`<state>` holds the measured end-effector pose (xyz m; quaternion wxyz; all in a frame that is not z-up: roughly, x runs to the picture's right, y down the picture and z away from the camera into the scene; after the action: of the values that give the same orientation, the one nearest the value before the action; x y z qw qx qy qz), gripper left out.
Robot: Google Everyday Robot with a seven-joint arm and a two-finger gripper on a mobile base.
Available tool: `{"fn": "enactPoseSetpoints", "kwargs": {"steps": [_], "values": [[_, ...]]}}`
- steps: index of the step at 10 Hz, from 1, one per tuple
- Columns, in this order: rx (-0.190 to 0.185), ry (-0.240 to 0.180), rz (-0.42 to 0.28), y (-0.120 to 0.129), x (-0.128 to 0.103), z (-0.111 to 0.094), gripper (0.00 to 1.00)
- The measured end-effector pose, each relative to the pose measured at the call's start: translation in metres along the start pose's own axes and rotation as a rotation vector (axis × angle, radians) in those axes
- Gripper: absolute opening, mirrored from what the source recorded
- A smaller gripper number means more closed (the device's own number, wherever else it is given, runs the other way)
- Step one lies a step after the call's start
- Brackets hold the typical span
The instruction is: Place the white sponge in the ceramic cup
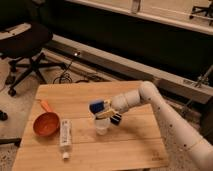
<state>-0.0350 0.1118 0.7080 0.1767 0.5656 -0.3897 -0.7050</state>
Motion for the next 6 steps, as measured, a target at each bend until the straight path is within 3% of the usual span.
{"fn": "enactPoseSetpoints", "kwargs": {"steps": [6], "values": [[0.033, 0.034, -0.036, -0.003, -0.014, 0.014, 0.17]]}}
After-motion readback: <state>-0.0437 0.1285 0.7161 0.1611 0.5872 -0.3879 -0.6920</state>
